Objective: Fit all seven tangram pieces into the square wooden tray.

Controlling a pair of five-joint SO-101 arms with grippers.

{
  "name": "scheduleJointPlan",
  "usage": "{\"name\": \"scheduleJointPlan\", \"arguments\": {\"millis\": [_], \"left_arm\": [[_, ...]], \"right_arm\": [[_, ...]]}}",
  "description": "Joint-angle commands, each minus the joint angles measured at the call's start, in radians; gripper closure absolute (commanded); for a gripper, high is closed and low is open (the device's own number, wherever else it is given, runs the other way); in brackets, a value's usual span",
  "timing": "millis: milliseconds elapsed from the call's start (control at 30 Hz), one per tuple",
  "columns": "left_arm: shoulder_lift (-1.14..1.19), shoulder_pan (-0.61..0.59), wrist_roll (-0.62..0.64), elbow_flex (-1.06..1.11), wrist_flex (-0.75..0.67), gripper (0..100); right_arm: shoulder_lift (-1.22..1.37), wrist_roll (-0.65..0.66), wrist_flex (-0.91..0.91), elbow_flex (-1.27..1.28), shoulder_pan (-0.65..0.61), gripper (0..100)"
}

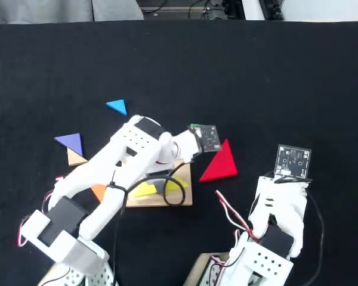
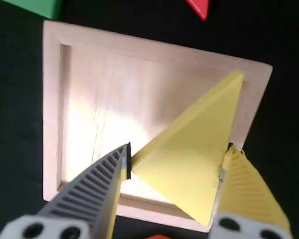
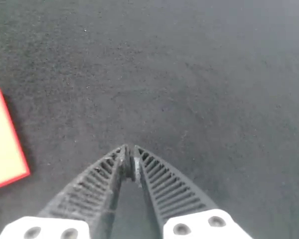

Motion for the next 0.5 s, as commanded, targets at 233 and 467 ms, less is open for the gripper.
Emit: {"name": "scheduleJointPlan", "arguments": {"millis": [233, 467], "left_arm": [[-0.043, 0.002, -0.13, 0.028, -0.003, 75], [-0.043, 0.002, -0.13, 0.027, -0.003, 75]], "right_arm": [[-0.082, -0.009, -0.025, -0.024, 0.006, 98.6], [-0.082, -0.009, -0.025, -0.022, 0.006, 98.6]]}}
